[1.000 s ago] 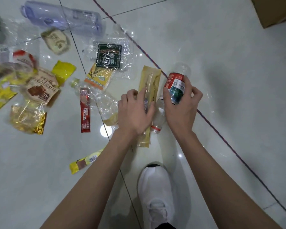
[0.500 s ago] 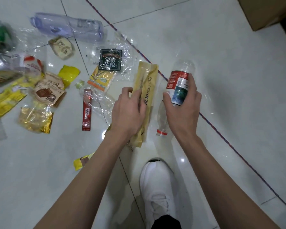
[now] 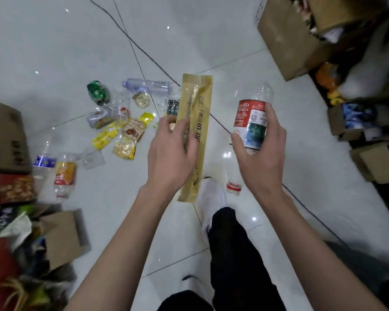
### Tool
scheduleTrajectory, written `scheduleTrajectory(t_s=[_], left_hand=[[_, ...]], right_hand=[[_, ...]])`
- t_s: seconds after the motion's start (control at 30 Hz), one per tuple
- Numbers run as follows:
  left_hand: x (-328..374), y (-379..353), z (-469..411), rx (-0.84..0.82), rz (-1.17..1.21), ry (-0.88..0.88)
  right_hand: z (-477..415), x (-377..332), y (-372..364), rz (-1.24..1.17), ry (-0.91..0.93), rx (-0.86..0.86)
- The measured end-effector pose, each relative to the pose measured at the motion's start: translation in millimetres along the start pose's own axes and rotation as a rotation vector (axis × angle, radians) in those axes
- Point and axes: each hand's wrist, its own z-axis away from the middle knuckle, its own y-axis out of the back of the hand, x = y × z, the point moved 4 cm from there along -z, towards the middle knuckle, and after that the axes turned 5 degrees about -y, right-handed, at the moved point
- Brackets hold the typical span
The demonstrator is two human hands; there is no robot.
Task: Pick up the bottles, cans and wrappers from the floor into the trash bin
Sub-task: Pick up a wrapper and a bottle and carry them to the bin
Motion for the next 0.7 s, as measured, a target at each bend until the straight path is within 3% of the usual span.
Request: scheduleTrajectory(t_s=[0.17,0.33,0.5,0.7], left_hand=[[104.2,102.1,50.5,0.005,-0.014,-0.048],[181.6,141.0,93.3,-0.008,0.003,-0.103],[237.5,105.8,148.1,-0.089,0.045,-0.118],[302.9,0.9,228.8,-0.267,0.052,-0.155]], right_hand=[[79.0,-72.8,109.4,-0.024,-0.013,0.032],[135.5,-91.5,196.9,-0.04,-0.035,0.094],[180.2,-55.4,273.2,-0.025,-0.117,0.156],[231.1,52.0,376.8,0.019,-0.273,0.239]])
